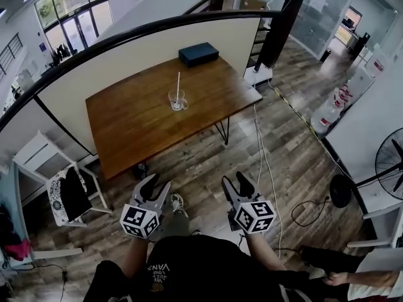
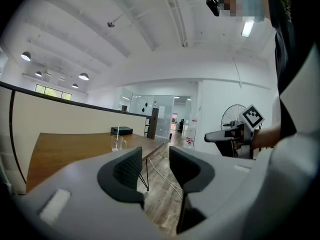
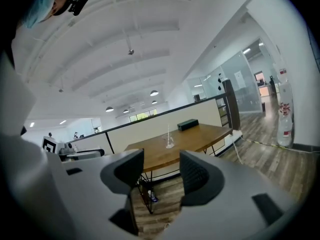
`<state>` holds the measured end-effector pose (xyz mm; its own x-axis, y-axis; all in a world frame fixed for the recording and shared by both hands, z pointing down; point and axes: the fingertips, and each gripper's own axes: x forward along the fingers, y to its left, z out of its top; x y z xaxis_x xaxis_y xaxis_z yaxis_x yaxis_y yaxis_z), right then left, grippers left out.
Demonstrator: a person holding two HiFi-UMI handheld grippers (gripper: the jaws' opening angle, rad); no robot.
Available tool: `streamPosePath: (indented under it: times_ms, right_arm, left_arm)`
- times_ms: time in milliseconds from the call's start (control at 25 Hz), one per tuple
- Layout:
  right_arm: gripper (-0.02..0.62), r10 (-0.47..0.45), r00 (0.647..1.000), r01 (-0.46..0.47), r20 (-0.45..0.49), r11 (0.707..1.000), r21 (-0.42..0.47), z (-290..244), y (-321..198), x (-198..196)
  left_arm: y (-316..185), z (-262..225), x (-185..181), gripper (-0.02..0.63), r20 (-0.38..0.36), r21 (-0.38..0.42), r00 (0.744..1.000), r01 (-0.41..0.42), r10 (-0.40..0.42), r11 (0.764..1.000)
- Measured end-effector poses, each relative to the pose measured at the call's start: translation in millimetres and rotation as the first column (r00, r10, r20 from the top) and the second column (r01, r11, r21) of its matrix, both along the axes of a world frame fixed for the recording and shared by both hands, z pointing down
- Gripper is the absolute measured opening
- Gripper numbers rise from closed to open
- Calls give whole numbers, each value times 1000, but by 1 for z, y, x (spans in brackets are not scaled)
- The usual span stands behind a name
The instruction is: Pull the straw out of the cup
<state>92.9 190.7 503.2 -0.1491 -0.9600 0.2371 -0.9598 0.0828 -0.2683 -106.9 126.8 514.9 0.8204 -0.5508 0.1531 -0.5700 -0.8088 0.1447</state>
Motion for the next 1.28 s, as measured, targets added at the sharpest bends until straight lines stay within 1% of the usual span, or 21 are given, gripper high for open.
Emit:
streamPosePath:
  times_ms: [160,440,600,840,960,1120,1280]
  right_arm:
    - [192,9,1000,-10,-7,1000,-10,1,-27,8]
    - [190,19,999,-20,-27,999,-27,-1,-88,20]
    - [190,19,999,-20,-26,999,-37,2,-128,24]
    - [190,50,999,-50,-11,998,-38,-3,-174,28]
    - [190,76,997,-77,-12,996,-38,-3,-194,32]
    - [190,110,994,-110,-6,993,-43,1,-215,33]
    - [190,118,993,-118,-1,992,-49,2,-233,30]
  left_arm:
    - [-28,4,7,155,-1,-12,1000,-11,11,1000]
    - [-99,1,14,155,-14,-4,1000,-10,10,1000]
    - [-141,3,20,155,-12,-12,1000,-10,10,1000]
    - [-196,0,25,155,7,-18,999,-43,44,999]
    - [-222,-1,31,155,3,-18,998,-64,64,998]
    - [-246,-1,36,155,-3,-7,994,-105,105,994]
    - [-269,0,38,155,-13,-6,994,-113,113,994]
